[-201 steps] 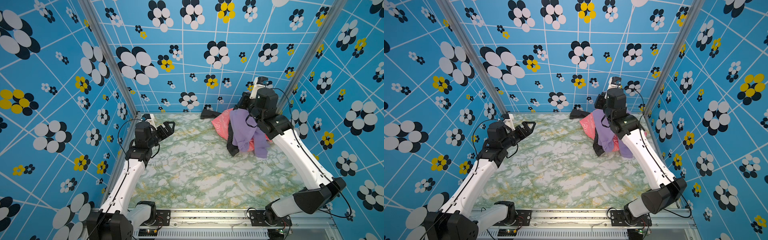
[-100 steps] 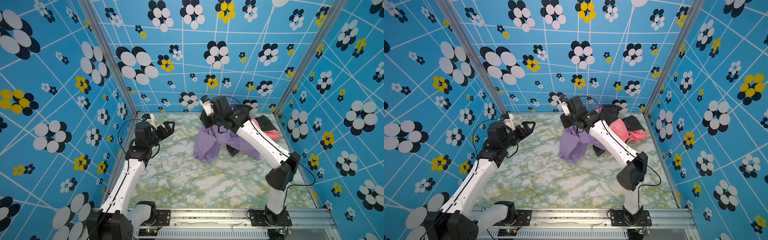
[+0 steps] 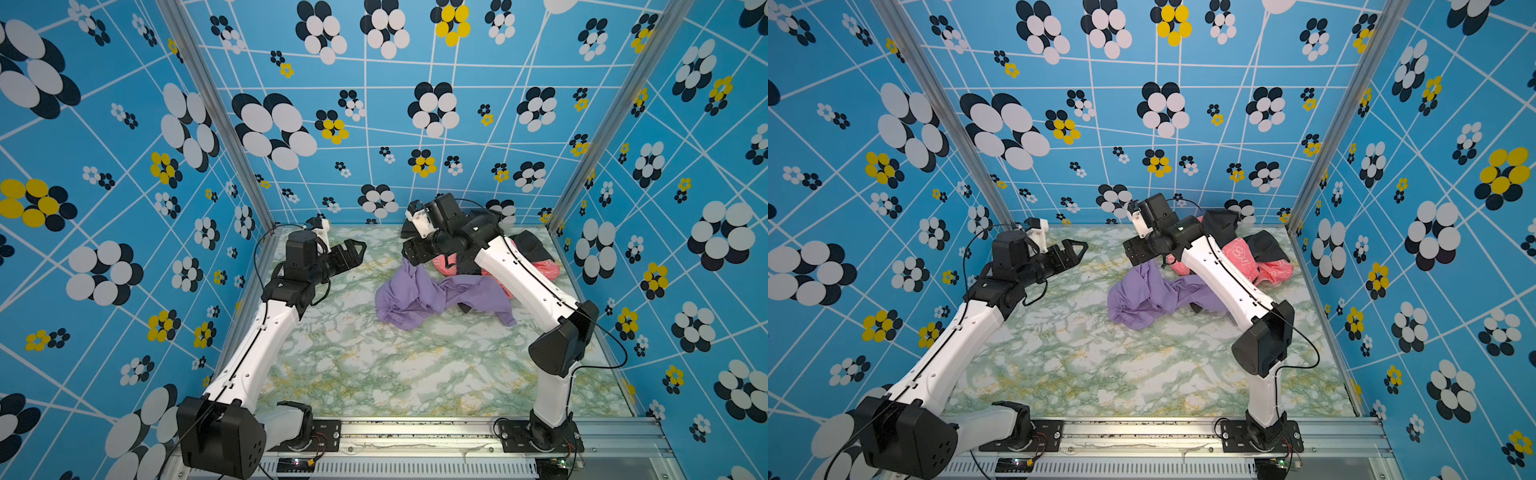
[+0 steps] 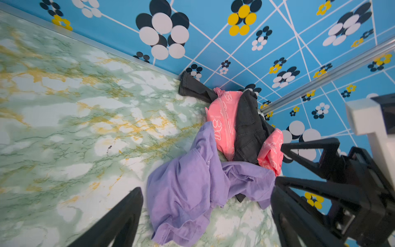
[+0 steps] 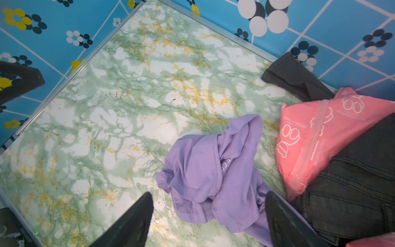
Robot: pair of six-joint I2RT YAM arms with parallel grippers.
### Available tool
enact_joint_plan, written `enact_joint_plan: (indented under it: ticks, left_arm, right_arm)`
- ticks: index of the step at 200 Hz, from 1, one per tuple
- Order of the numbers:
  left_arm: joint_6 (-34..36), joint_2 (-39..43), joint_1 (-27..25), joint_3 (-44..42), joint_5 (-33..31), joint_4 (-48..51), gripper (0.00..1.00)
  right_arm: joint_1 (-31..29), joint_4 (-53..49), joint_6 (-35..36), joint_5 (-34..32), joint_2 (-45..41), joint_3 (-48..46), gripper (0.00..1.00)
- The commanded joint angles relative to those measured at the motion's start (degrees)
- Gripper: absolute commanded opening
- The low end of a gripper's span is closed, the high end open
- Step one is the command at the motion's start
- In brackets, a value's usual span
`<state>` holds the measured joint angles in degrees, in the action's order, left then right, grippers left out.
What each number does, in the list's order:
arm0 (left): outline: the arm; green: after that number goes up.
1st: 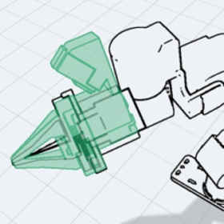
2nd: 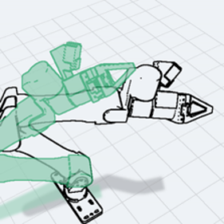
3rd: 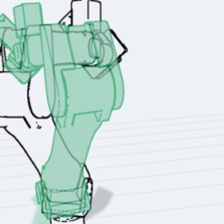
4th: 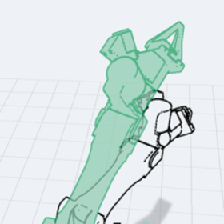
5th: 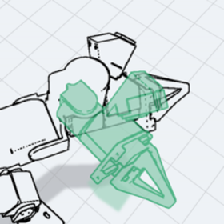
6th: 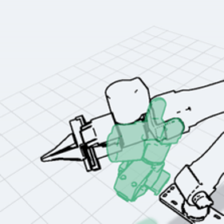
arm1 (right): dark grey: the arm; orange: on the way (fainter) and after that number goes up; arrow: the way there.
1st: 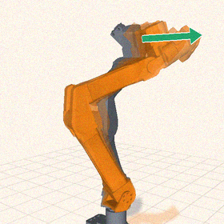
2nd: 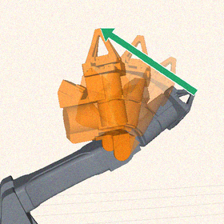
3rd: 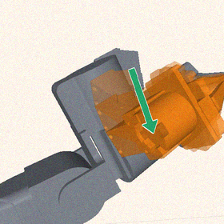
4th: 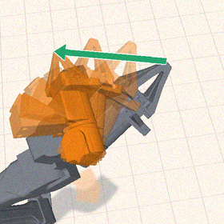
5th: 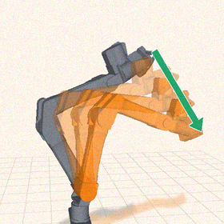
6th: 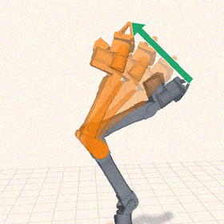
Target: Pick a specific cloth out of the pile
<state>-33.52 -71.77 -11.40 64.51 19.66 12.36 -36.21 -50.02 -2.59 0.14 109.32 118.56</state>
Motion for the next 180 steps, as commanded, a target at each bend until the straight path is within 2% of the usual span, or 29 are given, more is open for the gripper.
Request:
enact_joint_plan:
  ticks: [1, 27, 67, 109, 148, 160, 180]
  left_arm:
    - [5.6, -3.7, -4.2, 4.5, 0.5, 5.9, 0.94]
    - [7.6, -9.2, -9.8, 8.8, -1.4, 9.9, 0.95]
    - [4.5, -16.9, -15.9, 13.4, -3.5, 9.5, 0.95]
    - [2.9, -27.5, -21.2, 22.2, -6.1, 15.7, 0.86]
    - [-0.4, -38.1, -23.7, 31.4, -6.1, 23.1, 0.77]
    - [-0.5, -41.5, -24.4, 34.4, -5.9, 25.4, 0.71]
    - [-1.5, -46.6, -25.5, 40.1, -6.8, 30.9, 0.69]
  right_arm:
    - [2.8, 5.2, -3.8, -2.2, -6.1, -5.0, 0.91]
    - [5.8, 10.7, -7.1, -3.3, -11.3, -12.5, 0.99]
    - [8.5, 12.8, -11.7, -7.2, -16.1, -19.4, 0.99]
    - [11.0, 14.2, -16.9, -10.3, -20.7, -26.1, 0.99]
    - [13.6, 14.3, -20.6, -11.0, -24.9, -32.2, 0.99]
    - [14.2, 14.6, -21.5, -11.0, -26.0, -33.6, 0.99]
    - [14.6, 15.0, -22.8, -11.1, -28.1, -35.8, 0.99]
